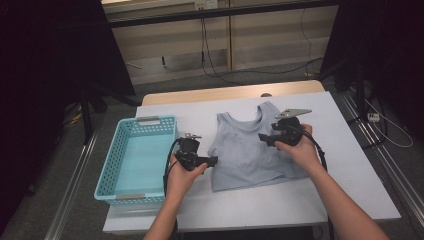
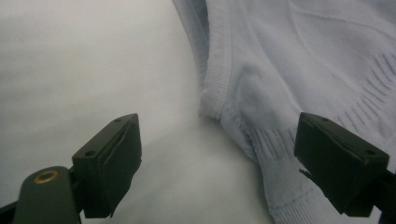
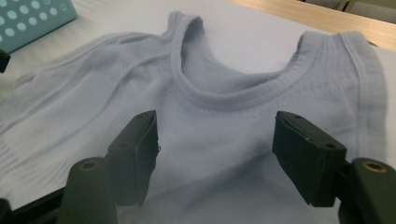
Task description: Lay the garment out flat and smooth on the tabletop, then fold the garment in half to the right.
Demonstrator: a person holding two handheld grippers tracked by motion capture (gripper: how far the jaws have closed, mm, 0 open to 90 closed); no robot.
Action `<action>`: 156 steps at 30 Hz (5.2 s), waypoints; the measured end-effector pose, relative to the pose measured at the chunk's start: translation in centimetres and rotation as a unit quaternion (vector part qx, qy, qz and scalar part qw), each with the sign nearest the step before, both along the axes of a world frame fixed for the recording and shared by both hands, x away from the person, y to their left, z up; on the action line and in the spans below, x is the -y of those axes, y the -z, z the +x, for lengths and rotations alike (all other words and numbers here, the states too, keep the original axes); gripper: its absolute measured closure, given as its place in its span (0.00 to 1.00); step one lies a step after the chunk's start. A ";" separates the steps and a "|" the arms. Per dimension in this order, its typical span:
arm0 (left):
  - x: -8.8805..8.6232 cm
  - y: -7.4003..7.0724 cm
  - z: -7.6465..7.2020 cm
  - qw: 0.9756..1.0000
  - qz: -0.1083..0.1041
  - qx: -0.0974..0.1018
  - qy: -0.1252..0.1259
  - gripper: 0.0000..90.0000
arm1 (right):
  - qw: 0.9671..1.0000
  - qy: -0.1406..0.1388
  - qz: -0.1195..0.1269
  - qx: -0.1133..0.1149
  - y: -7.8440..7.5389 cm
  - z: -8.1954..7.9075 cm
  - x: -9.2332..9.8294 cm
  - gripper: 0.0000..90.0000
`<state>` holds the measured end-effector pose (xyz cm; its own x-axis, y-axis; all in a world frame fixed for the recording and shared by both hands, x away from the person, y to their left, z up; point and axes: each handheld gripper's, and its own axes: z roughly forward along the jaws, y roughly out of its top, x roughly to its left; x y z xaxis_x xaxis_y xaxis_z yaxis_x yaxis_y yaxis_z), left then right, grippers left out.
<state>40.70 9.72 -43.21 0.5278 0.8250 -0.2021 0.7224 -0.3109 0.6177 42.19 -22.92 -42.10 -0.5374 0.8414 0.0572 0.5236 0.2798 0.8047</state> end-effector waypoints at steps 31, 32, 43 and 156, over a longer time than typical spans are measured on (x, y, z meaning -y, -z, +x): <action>1.0 1.1 -0.4 0.993 -0.040 -0.104 0.024 0.96 | 0.995 0.074 -0.005 -0.073 3.4 -8.9 9.2 0.60; 0.9 1.0 -0.4 0.993 -0.043 -0.108 0.023 0.96 | 0.994 0.072 -0.003 -0.082 3.6 -9.0 9.3 0.71; 0.0 -0.7 -1.4 0.993 -0.057 -0.100 0.037 0.96 | 0.993 0.041 0.039 -0.104 2.5 -12.8 10.0 0.97; -0.9 -4.7 4.7 0.999 0.001 0.051 -0.003 0.14 | 0.971 -0.239 0.023 -0.009 2.2 -10.1 -13.7 0.95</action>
